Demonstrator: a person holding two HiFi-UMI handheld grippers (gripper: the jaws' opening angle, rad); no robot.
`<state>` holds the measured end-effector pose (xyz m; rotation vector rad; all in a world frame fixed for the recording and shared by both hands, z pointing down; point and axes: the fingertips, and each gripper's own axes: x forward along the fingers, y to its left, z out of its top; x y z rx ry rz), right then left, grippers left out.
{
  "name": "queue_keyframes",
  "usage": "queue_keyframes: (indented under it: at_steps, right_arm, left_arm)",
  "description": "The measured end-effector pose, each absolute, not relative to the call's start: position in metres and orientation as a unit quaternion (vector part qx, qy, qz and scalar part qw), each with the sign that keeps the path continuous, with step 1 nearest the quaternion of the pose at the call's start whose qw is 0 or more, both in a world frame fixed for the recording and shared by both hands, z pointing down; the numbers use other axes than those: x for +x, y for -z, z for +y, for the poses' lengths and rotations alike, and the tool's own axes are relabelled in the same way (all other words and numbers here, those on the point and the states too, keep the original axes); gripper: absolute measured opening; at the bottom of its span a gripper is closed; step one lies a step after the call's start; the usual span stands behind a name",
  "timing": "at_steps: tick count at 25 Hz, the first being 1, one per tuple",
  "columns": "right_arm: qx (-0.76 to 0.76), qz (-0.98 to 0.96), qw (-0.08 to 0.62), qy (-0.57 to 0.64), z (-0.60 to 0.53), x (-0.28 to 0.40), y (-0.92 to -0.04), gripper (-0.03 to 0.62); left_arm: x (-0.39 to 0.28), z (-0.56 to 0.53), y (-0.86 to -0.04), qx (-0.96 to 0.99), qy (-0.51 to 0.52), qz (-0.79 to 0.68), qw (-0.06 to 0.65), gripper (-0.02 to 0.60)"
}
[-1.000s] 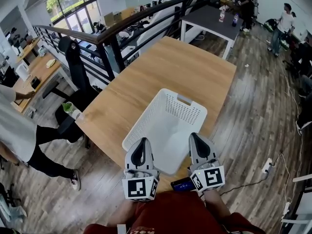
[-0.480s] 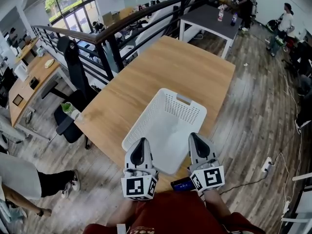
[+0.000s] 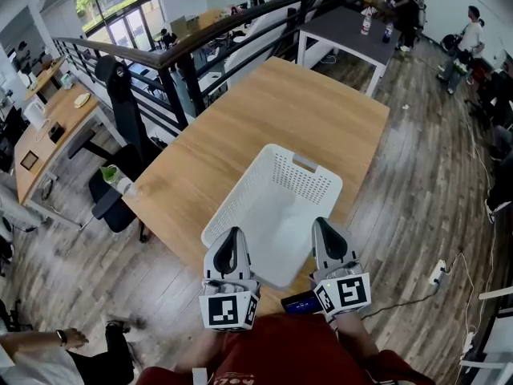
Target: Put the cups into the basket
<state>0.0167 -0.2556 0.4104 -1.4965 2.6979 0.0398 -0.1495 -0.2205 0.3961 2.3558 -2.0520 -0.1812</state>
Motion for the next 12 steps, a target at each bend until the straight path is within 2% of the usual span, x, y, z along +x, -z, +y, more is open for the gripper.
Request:
queue_keyframes:
  at_steps: [12]
  right_arm:
    - [-0.486, 0.873, 0.029, -0.013, -0.2572, 0.0162, -0.4118, 0.009]
  left_arm:
    - [-0.1542, -0.2224, -0.3989, 0.745, 0.048, -0.665, -0.009, 0.008]
